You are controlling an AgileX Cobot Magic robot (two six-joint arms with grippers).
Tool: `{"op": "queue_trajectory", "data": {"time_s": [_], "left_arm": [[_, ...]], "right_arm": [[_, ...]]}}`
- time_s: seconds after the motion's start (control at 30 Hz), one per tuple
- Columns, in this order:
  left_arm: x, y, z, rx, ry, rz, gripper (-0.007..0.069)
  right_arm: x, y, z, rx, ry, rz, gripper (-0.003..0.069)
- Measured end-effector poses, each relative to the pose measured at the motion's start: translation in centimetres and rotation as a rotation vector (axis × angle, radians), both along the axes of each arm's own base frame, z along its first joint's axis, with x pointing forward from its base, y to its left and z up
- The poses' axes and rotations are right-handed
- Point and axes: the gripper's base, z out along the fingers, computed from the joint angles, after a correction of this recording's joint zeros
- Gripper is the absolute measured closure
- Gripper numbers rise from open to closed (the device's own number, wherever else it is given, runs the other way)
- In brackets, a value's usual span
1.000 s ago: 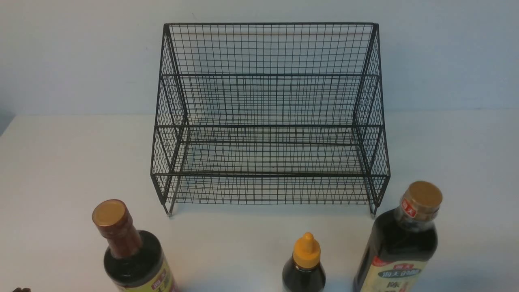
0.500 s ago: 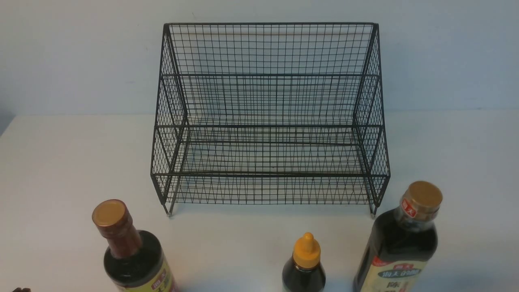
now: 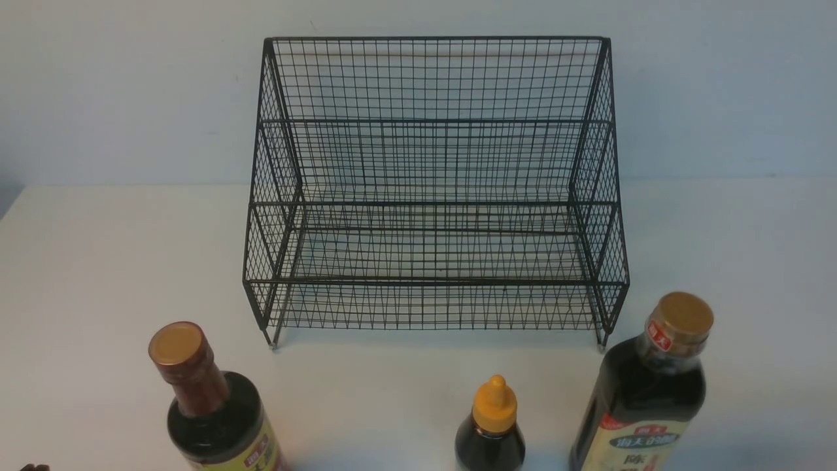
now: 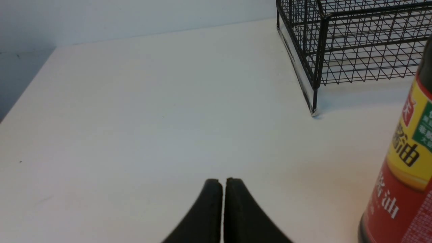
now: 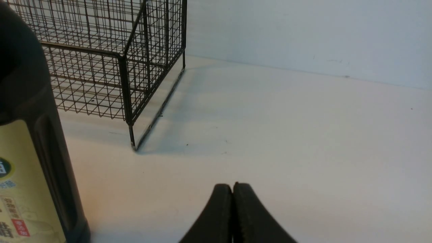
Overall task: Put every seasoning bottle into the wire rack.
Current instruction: Use the right arm to grab the condiment bottle closest to it
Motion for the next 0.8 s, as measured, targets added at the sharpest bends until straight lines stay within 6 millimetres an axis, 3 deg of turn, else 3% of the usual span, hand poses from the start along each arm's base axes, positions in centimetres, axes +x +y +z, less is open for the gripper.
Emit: {"op": "queue_trajectory", "data": {"time_s": [0.27,0.37,0.5,0.6,0.7,0.8], "left_arm": [[0.0,0.0,0.0,0.0,0.0,0.0,0.0629],[0.0,0.0,0.0,0.0,0.0,0.0,0.0629],[0.0,0.0,0.0,0.0,0.0,0.0,0.0629],[0.0,0.0,0.0,0.0,0.0,0.0,0.0629],[0.0,0.0,0.0,0.0,0.0,0.0,0.0629],[0.0,0.0,0.0,0.0,0.0,0.0,0.0629]], "right_arm": [[0.0,0.0,0.1,0.017,-0.009,-0.001,0.0673],[0.1,0.4,0.3,0.255,-0.029,-0.012,0.0673],[0.2,0.8,1.2,0.875,-0.04,-0.045,0.0673],[0.2,0.9,1.5,1.103,-0.037,-0.055,0.0673],[0.2,0.9,1.7,1.235,-0.03,-0.056,0.0673],[-0.1,1.3,3.2,1.122,-0.062,0.015,0.0673]]}}
